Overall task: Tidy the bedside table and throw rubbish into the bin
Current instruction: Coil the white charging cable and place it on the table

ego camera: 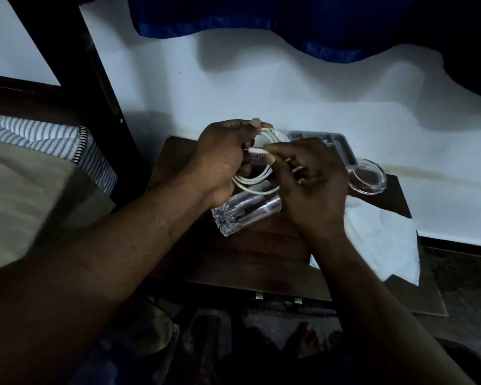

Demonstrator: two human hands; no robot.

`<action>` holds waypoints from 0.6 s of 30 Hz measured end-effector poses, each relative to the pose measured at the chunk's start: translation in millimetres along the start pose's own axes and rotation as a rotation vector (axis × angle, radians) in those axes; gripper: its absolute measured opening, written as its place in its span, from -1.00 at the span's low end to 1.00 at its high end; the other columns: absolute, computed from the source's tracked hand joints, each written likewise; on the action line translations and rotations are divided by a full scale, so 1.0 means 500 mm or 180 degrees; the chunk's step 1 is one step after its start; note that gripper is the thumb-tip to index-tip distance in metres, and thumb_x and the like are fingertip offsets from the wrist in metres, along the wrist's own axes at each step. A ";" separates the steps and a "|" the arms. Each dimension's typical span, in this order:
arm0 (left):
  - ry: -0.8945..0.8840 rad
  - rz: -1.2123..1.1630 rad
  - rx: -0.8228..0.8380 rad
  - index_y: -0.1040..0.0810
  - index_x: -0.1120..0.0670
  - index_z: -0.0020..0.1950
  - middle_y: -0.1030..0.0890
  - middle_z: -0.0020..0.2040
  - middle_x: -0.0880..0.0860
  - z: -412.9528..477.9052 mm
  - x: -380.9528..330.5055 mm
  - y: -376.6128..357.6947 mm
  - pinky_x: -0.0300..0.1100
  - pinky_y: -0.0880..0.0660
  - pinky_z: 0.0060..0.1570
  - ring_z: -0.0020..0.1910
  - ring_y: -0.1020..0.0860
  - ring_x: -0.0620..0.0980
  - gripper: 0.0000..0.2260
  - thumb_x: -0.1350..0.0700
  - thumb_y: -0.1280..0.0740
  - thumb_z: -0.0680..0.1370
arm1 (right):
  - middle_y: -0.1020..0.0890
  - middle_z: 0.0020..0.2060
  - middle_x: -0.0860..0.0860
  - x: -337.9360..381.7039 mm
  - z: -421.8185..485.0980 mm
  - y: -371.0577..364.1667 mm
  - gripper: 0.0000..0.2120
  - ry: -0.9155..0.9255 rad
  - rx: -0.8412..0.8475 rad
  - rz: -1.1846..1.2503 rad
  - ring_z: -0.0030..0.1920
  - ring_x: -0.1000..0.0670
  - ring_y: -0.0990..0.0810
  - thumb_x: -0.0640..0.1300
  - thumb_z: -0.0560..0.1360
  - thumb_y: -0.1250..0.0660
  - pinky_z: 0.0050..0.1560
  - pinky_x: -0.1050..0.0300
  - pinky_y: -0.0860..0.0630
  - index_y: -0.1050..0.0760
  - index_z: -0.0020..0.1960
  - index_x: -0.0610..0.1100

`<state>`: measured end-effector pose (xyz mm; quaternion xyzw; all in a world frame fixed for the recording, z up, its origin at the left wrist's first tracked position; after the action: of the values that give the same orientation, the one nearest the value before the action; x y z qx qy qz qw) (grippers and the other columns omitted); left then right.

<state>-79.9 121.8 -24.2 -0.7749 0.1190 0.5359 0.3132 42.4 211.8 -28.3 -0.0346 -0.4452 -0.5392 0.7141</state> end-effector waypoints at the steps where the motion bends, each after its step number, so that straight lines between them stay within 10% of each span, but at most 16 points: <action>1: 0.0011 0.0039 0.0016 -0.66 0.30 0.16 -0.48 -0.46 -0.07 -0.002 0.001 -0.001 -0.32 -0.20 -0.55 -0.48 -0.47 -0.05 -0.76 0.16 -0.31 0.66 | -0.69 -0.12 -0.01 -0.002 -0.002 -0.005 -0.90 0.0023 0.0041 -0.0155 -0.17 0.06 -0.65 -0.21 0.53 -0.50 -0.14 0.21 -0.55 -0.74 0.02 -0.07; 11: -0.0143 0.0543 0.0103 -0.68 0.25 0.13 -0.51 -0.51 -0.14 -0.012 0.007 -0.010 -0.33 -0.24 -0.50 -0.58 -0.42 -0.22 -0.80 0.22 -0.29 0.65 | -0.64 -0.32 0.13 -0.022 -0.009 -0.018 -0.80 -0.1693 -0.0154 -0.0279 -0.27 0.23 -0.62 -0.05 0.38 -0.56 -0.17 0.38 -0.50 -0.54 -0.13 0.01; 14: 0.0012 0.0335 0.0149 -0.65 0.29 0.18 -0.47 -0.51 -0.12 -0.012 0.006 -0.010 -0.35 -0.18 -0.52 -0.62 -0.37 -0.19 -0.78 0.21 -0.28 0.65 | -0.70 -0.29 -0.01 -0.031 -0.014 -0.029 -0.73 -0.2514 -0.0057 0.0530 -0.30 0.00 -0.69 0.00 0.37 -0.51 -0.23 0.03 -0.61 -0.52 0.00 -0.04; 18: 0.0259 -0.0076 0.0283 -0.64 0.31 0.20 -0.36 -0.40 -0.04 -0.012 0.007 -0.007 -0.34 -0.17 -0.56 -0.59 -0.31 -0.18 -0.76 0.19 -0.30 0.65 | -0.68 -0.06 -0.18 -0.023 -0.020 -0.043 -0.72 -0.3333 0.0360 0.2039 -0.16 -0.05 -0.68 -0.15 0.51 -0.38 -0.29 0.17 -0.57 -0.57 0.18 -0.25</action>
<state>-72.5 121.3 -24.8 -0.7827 0.1461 0.4944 0.3487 30.9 206.1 -51.4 -0.3887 -0.7321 -0.1849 0.5279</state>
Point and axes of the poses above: each hand's wrist, its own z-axis towards the middle knuckle, its own y-axis out of the back of the hand, x = y × z, the point moved 2 cm from there along z, towards the middle knuckle
